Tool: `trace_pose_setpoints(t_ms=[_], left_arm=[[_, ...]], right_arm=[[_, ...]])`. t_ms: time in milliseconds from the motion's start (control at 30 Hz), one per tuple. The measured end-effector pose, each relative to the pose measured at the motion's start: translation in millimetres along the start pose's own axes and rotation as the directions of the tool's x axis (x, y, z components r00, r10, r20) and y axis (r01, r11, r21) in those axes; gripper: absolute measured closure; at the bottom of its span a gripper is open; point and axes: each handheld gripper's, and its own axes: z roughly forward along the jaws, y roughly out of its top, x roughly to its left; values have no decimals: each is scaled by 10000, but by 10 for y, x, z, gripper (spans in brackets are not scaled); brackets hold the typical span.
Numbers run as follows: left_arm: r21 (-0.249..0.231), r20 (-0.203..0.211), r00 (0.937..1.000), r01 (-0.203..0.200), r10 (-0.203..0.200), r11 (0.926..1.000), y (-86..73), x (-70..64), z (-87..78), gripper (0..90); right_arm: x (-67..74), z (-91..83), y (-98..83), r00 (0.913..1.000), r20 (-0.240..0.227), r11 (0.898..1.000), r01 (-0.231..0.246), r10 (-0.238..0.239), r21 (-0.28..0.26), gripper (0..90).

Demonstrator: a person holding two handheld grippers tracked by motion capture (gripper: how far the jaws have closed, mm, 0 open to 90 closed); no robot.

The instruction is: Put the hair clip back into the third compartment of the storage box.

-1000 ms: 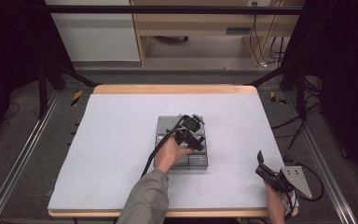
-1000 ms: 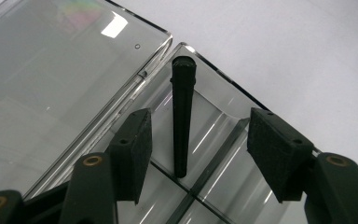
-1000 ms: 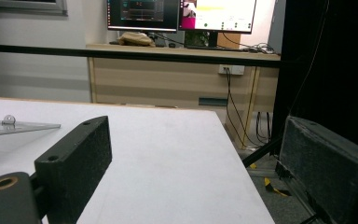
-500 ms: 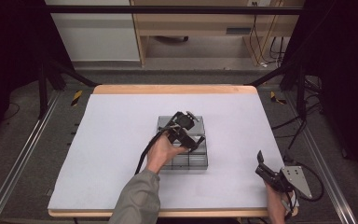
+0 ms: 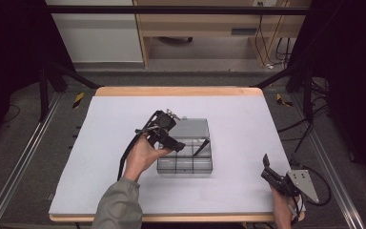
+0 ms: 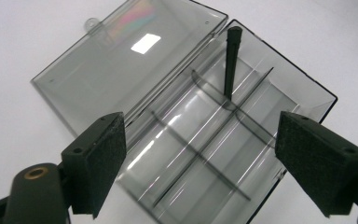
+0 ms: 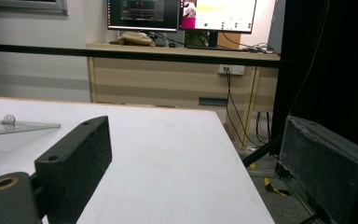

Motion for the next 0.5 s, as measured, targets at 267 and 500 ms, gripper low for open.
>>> trace_pose_setpoints(t_ms=[267,500], left_arm=[[-812,84,9992,387,-381,9959,-296,150,-275,171],[-1821,-385,9960,726,-809,9806,-638,241,-494,168]], right_arm=[[1,-2,0,10000,5,10000,6,-6,17,91],[0,-3,1,10000,3,10000,19,-19,13,89]])
